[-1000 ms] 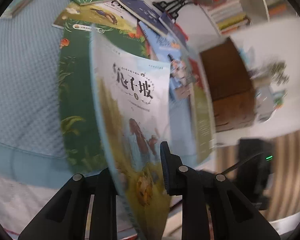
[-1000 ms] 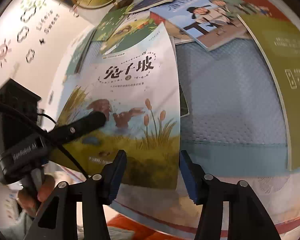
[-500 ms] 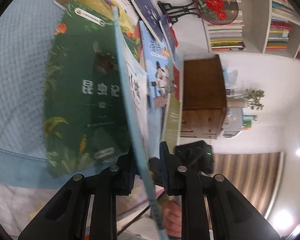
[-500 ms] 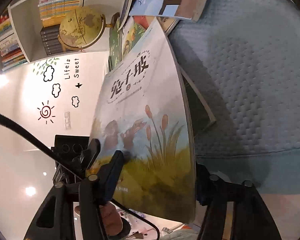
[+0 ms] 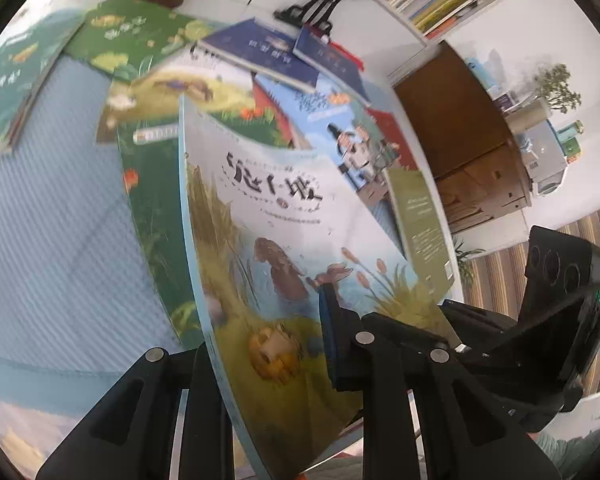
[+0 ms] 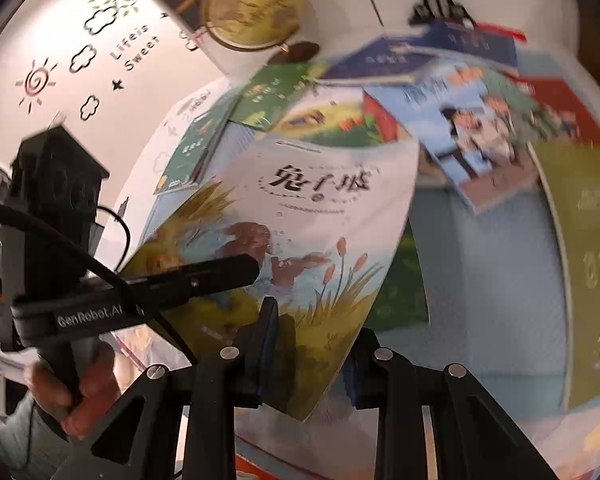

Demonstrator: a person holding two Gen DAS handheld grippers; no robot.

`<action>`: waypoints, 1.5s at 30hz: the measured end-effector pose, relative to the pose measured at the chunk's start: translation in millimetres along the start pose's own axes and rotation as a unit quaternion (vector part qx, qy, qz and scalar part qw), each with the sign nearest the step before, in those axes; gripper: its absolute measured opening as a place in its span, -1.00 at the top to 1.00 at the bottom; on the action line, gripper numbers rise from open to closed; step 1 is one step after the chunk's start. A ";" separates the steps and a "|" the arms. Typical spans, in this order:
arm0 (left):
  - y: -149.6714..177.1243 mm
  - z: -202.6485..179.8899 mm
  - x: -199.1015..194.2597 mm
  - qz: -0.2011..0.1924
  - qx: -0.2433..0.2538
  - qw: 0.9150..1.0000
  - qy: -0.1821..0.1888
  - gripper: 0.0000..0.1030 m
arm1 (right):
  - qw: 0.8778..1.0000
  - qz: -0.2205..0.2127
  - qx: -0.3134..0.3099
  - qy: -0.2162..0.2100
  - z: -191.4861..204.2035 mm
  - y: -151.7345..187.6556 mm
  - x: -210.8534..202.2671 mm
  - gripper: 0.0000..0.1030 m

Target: Organize books

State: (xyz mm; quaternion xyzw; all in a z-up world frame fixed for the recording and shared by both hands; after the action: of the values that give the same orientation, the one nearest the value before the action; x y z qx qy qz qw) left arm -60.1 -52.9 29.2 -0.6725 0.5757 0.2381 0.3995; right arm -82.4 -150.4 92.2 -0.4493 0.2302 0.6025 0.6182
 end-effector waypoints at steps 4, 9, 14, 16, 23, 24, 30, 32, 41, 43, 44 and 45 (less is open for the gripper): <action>-15.1 4.5 -25.4 -0.017 0.020 0.999 -0.023 0.65 | 0.998 -0.028 -0.052 0.030 28.7 -16.6 -12.4 0.48; -45.1 35.2 -64.4 -0.059 -0.006 0.998 -0.002 0.65 | 0.993 -0.063 -0.096 0.038 68.0 -63.6 -7.9 0.47; -78.9 90.5 -107.1 -0.092 -0.024 0.995 -0.025 0.64 | 0.990 -0.070 -0.119 0.015 120.6 -116.9 21.8 0.47; -92.2 117.1 -123.3 -0.103 -0.035 0.993 -0.034 0.64 | 0.988 -0.073 -0.133 0.014 143.8 -135.9 40.3 0.47; -136.1 207.6 -146.1 -0.114 -0.061 0.990 -0.056 0.64 | 0.990 -0.062 -0.129 -0.002 204.6 -203.0 113.3 0.47; -142.6 223.3 -142.0 -0.106 -0.065 0.991 -0.057 0.64 | 0.990 -0.060 -0.125 -0.004 208.7 -209.8 124.1 0.46; -157.9 272.4 -122.5 -0.076 -0.079 0.992 -0.058 0.57 | 0.995 -0.030 -0.097 0.002 214.4 -237.2 185.4 0.45; -157.4 282.8 -116.3 -0.055 -0.083 0.993 -0.056 0.42 | 0.996 -0.022 -0.086 -0.002 212.4 -238.3 197.1 0.45; -137.0 343.1 -110.2 -0.021 -0.150 0.986 -0.076 0.27 | 0.998 0.021 -0.053 0.005 199.1 -230.3 232.7 0.45; -132.3 344.4 -106.8 -0.016 -0.150 0.986 -0.074 0.27 | 0.998 0.022 -0.060 0.019 199.5 -225.8 235.4 0.45; -131.0 343.2 -105.5 -0.017 -0.145 0.986 -0.078 0.27 | 0.997 0.024 -0.062 0.025 199.8 -224.5 236.5 0.45; -129.0 341.9 -105.3 -0.017 -0.141 0.986 -0.083 0.27 | 0.997 0.027 -0.063 0.029 199.8 -223.2 237.7 0.45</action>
State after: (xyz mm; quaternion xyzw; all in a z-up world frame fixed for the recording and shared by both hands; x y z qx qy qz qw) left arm 88.5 288.4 -48.6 -0.7100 0.4895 0.3647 0.3512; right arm 118.7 172.8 55.9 -0.4985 0.2210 0.6189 0.5653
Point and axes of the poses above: each gripper's, at about its wrist camera, not at the fingertips, and x roughly the way its jaws point, z to its left, y to its underside, the point moved 7 cm from there along x, roughly the way its jaws point, and after that the axes turned 5 degrees about z, right-handed, at the moved point
